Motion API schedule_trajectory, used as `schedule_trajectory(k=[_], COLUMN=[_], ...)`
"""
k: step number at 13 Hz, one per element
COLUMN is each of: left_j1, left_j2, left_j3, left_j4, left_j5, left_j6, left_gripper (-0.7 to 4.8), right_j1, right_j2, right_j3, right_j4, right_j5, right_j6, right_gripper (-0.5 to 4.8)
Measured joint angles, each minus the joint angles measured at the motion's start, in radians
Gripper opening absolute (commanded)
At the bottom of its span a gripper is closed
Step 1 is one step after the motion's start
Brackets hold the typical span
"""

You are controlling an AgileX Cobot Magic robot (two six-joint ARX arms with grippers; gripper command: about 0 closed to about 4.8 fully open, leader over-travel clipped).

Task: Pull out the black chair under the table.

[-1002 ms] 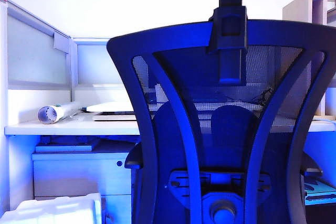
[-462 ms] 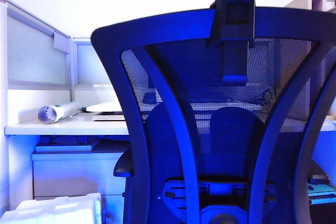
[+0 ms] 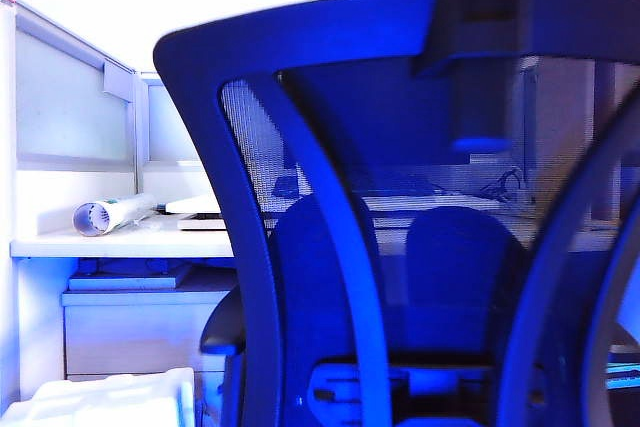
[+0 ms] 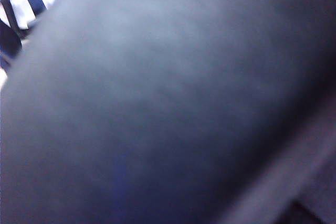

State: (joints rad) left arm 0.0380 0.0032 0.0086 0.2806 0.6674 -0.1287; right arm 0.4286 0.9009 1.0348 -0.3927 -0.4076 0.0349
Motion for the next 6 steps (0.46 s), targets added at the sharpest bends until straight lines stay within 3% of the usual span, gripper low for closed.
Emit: schedule_trajectory(k=[6], left_j1=[-0.056], left_j2=[0.000], left_j3=[0.000], left_j4=[0.043], left_j5=[0.171], left_j6=[-0.047], left_gripper=[-0.05], right_j1=[0.009], right_j2=[-0.081], right_j3=[-0.006], right_j4=[-0.097], right_j5=[-0.024], right_j6=[-0.003], right_gripper=[-0.09])
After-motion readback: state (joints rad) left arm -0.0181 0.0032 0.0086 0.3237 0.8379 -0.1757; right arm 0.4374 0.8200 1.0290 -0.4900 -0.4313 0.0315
